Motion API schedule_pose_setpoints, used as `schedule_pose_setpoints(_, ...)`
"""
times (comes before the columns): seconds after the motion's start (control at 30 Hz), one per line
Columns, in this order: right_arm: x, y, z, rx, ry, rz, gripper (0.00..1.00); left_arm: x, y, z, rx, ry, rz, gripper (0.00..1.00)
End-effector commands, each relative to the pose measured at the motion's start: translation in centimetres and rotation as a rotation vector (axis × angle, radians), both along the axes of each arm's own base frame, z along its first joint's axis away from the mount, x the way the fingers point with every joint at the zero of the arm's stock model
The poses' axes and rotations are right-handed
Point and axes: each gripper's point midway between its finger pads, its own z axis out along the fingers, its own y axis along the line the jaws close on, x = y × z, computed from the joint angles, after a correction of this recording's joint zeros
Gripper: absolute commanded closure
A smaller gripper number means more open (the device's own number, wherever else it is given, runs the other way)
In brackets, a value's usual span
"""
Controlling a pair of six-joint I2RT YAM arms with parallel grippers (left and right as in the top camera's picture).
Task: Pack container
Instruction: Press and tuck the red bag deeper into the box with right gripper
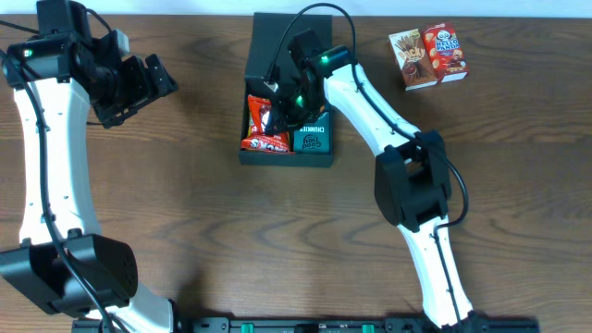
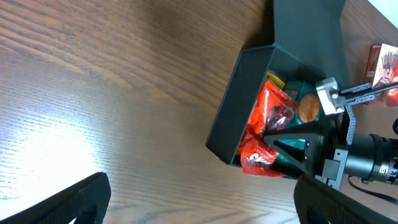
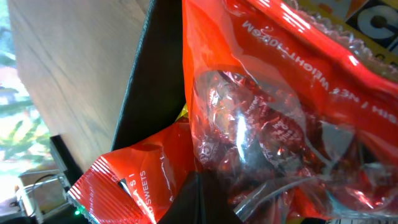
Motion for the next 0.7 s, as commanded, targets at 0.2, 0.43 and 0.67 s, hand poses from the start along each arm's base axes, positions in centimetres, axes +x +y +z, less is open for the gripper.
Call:
schedule_pose_setpoints(0.2, 0.0, 0.3, -0.9, -0.074, -0.067, 0.048, 0.99, 0.0, 0.4, 1.2, 0.03, -0.04, -0.011, 0.05)
schedule_pose_setpoints(0.43, 1.5, 0.7, 8.0, 0.022, -0.263, 0.055, 0.99, 0.0, 0.4, 1.2, 0.034, -0.04, -0.01, 0.05)
schedule_pose_setpoints(0.67, -1.1, -0.7, 10.0, 0.016, -0.244, 0.13, 0.99, 0.0, 0.6, 1.1, 0.04, -0.039, -0.007, 0.05)
